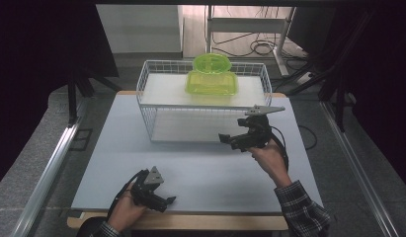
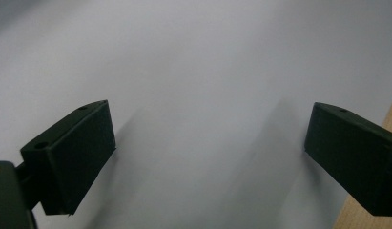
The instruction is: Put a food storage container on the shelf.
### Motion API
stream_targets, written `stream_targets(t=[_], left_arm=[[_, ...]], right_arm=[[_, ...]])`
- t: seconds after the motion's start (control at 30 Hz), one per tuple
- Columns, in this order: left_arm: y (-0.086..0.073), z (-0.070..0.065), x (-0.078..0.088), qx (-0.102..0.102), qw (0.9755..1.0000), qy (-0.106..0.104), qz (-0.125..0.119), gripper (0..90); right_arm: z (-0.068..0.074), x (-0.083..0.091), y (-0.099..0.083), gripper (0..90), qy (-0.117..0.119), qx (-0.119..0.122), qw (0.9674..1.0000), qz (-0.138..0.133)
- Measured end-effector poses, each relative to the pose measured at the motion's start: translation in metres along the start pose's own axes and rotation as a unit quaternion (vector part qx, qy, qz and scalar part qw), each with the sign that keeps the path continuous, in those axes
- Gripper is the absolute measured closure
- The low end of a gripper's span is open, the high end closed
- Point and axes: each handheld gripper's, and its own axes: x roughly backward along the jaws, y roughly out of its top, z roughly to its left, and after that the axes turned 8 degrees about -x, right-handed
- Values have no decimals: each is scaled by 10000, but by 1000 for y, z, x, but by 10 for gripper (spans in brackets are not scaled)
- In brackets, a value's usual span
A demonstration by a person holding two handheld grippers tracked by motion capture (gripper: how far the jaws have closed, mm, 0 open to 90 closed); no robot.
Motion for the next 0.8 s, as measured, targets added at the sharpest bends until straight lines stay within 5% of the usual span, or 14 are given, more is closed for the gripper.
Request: stream_targets(t=[0.8], left_arm=[[0, 3, 4, 113, 9998, 75, -171, 24]], right_arm=[[-9, -6, -62, 0, -360, -6, 9991, 217]])
